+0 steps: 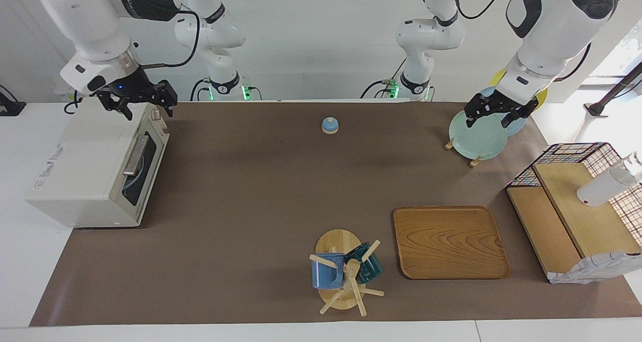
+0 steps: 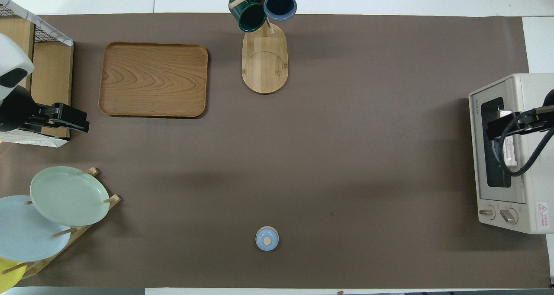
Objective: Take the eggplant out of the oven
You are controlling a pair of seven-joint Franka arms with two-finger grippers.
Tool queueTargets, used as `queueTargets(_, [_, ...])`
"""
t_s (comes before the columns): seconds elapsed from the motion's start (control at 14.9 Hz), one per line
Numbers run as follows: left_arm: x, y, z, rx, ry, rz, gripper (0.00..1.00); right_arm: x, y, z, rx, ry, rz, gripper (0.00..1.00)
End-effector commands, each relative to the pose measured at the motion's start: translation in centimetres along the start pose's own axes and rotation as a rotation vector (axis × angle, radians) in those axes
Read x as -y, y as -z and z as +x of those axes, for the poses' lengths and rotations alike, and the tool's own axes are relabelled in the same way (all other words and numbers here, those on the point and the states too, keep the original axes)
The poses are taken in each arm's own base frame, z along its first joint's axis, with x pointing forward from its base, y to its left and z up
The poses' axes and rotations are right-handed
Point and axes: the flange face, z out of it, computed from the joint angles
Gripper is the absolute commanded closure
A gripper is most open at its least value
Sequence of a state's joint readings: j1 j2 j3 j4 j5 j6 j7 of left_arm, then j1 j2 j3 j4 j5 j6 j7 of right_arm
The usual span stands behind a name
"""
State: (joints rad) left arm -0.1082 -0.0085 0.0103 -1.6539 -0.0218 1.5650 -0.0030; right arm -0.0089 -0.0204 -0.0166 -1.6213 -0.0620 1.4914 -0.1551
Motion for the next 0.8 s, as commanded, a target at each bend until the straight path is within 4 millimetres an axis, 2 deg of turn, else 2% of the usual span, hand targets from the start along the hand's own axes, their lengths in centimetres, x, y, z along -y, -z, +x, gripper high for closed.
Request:
queueTargets(0.0, [0.4,0.4,-0.3,-0.014,-0.003,0.018,0.00,-0.2,0.3,-0.3,-0.007,-0.012,0.016,0.00])
queueTargets(0.4, [0.3,0.4,-0.3,-0.014,-0.005,0.018,0.00,0.0,0.3,-0.3,-0.009,0.005,0.014,0.00])
queueTargets(0.47, [0.4,0.4,-0.3,-0.014,-0.003,0.018,0.00,0.2,0.2,-0.1,-0.018,0.034,0.013,0.10])
queueTargets(0.54, [0.4,0.4,-0.3,-0.014,-0.005,0.018,0.00,0.4,0.1,-0.4,-0.017,0.049,0.011,0.49])
queueTargets(0.6, [0.4,0.4,-0.3,-0.014,-0.003,0.018,0.00,0.4,-0.2,-0.6,-0.016,0.054,0.009,0.77])
queueTargets(0.74, [0.4,0.3,-0.3,-0.013,-0.003,0.018,0.00,-0.4,-1.1,-0.8,-0.029,0.140,0.010,1.00])
